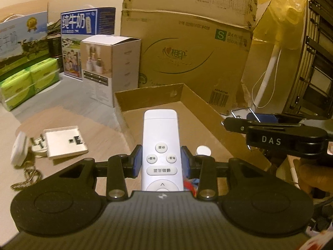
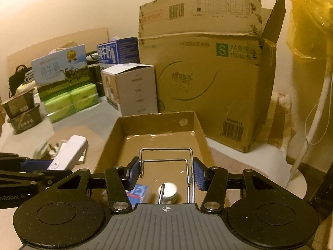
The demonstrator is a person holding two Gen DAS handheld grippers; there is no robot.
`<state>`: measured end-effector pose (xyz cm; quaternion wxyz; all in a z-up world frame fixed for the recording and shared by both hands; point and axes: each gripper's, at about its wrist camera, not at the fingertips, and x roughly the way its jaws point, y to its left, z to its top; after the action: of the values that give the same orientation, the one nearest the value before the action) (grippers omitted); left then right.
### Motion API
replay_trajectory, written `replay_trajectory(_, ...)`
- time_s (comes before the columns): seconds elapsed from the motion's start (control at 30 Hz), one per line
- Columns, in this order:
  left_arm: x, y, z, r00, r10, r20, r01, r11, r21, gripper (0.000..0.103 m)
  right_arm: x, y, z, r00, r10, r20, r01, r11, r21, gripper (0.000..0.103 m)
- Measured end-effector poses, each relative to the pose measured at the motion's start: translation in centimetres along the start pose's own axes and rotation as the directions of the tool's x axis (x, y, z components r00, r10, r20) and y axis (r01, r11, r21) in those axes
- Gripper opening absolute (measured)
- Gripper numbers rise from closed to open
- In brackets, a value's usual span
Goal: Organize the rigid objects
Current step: 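Lower the remote into the box and open the left gripper while the right gripper releases the stand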
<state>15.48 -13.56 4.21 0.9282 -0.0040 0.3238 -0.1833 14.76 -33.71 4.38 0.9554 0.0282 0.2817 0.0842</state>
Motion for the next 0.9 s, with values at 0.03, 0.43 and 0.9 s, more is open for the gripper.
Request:
replay_trajectory(0.03, 0.5, -0.1, 0.2, 1.0, 0.0, -0.002, 0.0, 1.0, 0.0, 0.035, 0.4, -0.3, 0.2, 1.0, -0.001, -0.002, 0.001, 1.0, 0.0, 0.053)
replay_trajectory(0.43, 7.5, 0.6, 3.5, 1.0, 0.027, -0.015, -0.028, 0.999, -0.032, 0.035, 7.2, -3.6, 2.9, 0.999, 0.019, -0.035, -0.018, 1.0, 0.018, 0.053)
replay_trajectory(0.9, 11.7, 1.5, 4.6, 0.999, 0.039, -0.027, -0.041, 0.998, -0.05, 0.035, 11.3, -4.4, 3.5, 0.997, 0.027, -0.07, -0.024, 0.999, 0.043, 0.053)
